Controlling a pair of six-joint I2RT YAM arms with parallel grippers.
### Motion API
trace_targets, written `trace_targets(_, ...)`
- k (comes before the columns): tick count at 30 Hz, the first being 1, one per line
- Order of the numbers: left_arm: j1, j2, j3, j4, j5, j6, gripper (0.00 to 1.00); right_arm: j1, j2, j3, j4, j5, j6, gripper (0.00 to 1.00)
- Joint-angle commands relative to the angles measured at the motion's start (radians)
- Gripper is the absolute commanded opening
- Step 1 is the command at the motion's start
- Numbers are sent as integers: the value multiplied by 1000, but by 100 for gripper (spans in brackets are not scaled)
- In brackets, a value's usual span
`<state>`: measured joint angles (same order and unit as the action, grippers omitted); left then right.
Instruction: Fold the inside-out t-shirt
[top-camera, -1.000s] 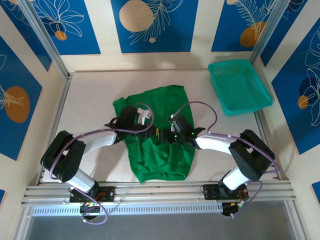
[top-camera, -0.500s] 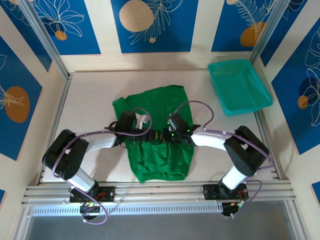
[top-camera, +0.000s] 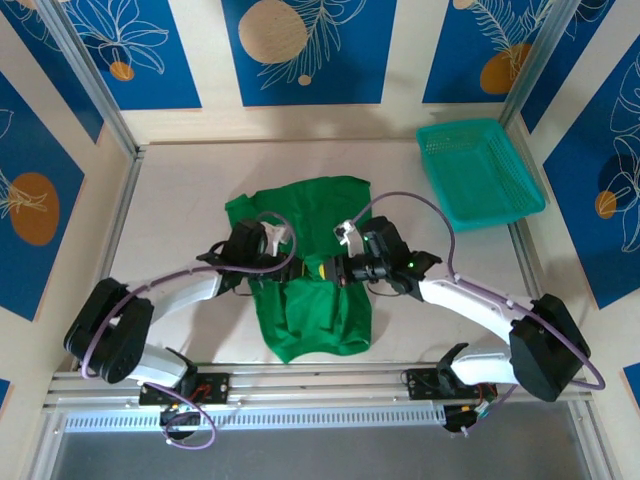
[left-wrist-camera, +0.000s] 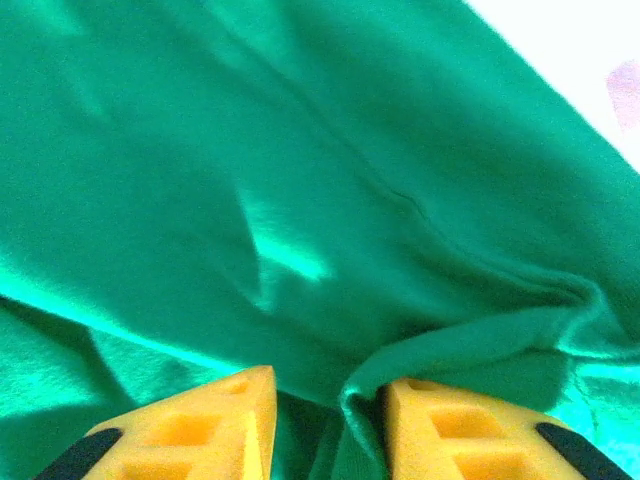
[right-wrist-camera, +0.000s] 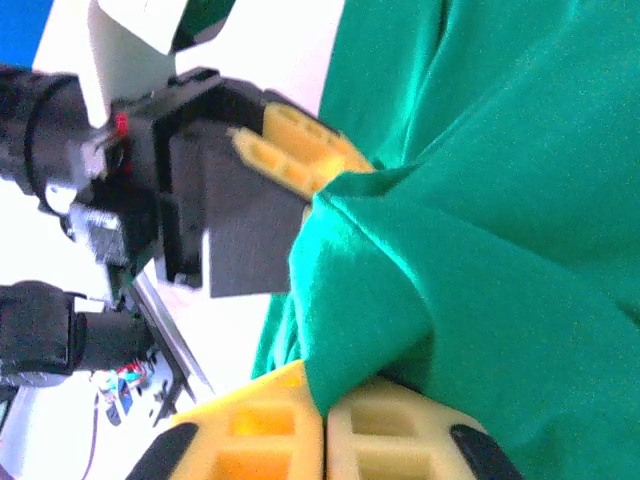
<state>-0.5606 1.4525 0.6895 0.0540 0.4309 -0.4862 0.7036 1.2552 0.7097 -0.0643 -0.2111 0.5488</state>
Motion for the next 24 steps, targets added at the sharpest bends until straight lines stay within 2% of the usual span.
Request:
trace_targets(1,-1,85,-16,18,-81,8,35,45,-25,-66,74,-21,-119,24)
trace_targets(4,-2,115,9,-5,-82,12,38,89,18,-95,92,-14,-111,30)
trace_targets(7,-2,84,-19,5,-76,10,43,91,57,-94,69,-36,-75,28)
trace_targets(9,-2,44,-24,-42,-74,21,45,85,66,-86,31,-9,-64,20)
trace_targets(11,-2,-16,-34,-101,-72,14,46,60,57,-76,16,-66,-56,0)
trace_targets(13,-5,-92,-53,-137,-51,-13,46,26,40,-35,-9,-210,-35,0)
trace_targets(14,-7,-122,-59,-147,-39,-21,47,25,29,-5,-45,-227,-32,0)
trace_targets(15,-10,-154,-59,-169,-29,-26,47,32,20,38,-97,-200,-31,1)
trace_targets(17,-13,-199,-43,-231,-28,-31,47,42,20,113,-212,-64,-24,29)
trace_targets(18,-15,-217,-34,-257,-29,-39,47,42,28,137,-241,4,-30,38)
trace_targets(21,-32,-202,-20,-218,52,-48,46,29,69,147,-270,157,-23,41)
trace_targets(22,-43,-173,-1,-201,91,-40,46,20,85,143,-264,154,-12,41)
trace_targets(24,-71,-112,53,-224,92,-32,45,15,114,140,-252,115,12,41)
